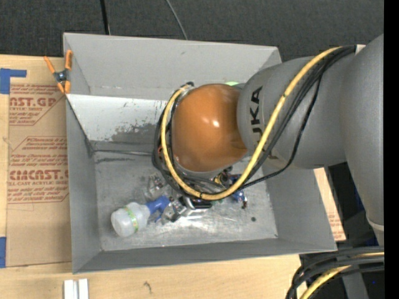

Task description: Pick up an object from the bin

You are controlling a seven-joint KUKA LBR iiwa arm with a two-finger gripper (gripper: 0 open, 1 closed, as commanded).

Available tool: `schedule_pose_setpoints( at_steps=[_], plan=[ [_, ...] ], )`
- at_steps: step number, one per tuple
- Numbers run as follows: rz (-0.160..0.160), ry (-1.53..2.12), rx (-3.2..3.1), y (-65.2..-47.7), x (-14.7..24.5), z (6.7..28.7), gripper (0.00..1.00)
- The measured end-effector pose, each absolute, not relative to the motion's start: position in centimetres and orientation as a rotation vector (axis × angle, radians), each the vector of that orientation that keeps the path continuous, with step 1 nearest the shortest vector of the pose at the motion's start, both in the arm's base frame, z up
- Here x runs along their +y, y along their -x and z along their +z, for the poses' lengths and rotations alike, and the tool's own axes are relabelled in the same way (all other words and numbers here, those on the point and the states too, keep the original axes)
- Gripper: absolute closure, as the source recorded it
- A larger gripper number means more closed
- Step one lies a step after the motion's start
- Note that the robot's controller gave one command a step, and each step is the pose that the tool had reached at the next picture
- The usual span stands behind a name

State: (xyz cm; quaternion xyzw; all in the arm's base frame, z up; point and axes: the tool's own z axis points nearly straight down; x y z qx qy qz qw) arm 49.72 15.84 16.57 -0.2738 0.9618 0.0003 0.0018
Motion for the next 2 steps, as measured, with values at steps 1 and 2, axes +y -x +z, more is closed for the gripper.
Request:
schedule_pose_setpoints(
  at_steps=[1,2],
  plan=[
    [0.001,0.847,3.026,-48.9,15.7,17.7,1.0],
    [0.003,0.84,3.023,-49.3,15.8,15.6,1.0]
  ],
)
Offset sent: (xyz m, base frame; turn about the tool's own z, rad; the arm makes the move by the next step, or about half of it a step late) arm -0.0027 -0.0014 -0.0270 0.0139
